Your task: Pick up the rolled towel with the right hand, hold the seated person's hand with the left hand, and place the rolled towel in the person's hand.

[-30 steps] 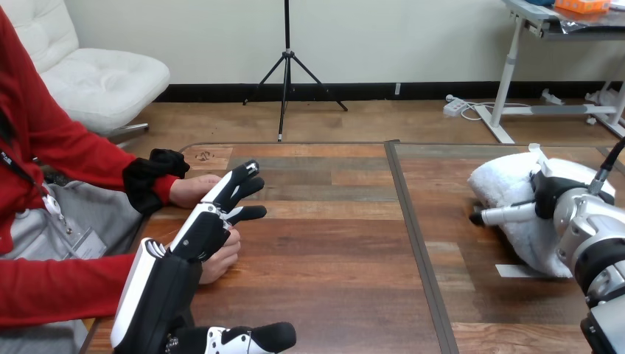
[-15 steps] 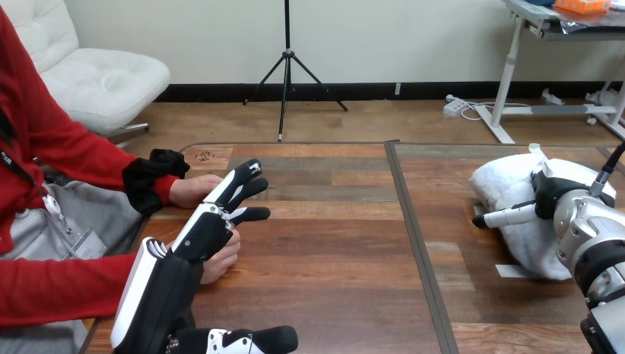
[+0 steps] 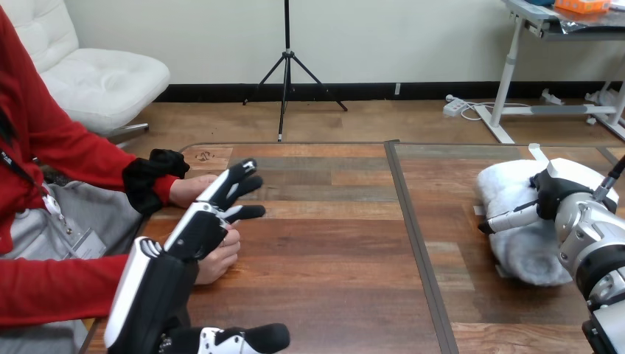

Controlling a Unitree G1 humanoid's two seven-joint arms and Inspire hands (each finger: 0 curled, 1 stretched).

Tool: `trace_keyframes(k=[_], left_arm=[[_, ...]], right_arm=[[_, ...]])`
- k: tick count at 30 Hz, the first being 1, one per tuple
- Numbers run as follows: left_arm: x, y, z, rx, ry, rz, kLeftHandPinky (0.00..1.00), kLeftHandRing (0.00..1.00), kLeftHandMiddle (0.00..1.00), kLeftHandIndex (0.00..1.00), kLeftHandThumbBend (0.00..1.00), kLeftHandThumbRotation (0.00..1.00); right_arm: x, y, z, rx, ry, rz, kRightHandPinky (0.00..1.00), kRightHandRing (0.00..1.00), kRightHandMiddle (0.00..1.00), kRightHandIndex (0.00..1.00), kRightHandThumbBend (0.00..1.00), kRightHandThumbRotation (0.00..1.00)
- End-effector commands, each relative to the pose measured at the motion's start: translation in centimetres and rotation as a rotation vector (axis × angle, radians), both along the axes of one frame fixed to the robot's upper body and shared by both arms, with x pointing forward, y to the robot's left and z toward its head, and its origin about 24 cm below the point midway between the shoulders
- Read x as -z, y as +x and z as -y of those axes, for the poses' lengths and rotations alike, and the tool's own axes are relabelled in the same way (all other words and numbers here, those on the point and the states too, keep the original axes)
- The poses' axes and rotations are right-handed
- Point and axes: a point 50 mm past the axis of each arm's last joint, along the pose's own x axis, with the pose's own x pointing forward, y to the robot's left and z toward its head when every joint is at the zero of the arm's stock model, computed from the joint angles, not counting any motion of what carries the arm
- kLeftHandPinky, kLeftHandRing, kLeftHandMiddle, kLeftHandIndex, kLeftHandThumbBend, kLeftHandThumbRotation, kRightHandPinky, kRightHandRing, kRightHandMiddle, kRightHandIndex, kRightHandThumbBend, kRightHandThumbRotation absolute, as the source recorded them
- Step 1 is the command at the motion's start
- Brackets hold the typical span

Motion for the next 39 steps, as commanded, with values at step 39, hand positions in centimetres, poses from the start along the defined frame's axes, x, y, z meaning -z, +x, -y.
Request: trace_keyframes(k=[39], left_arm=[[-2.07,0.83,0.31,0.034,-0.043,0.128,0.8,0.89,0.91,0.86,1.0,0.47]], right_arm=[[1.29,-0.28,-1.19,0.014,0.164,0.106,0.38,0.57,0.63,0.52,0.85,0.0]])
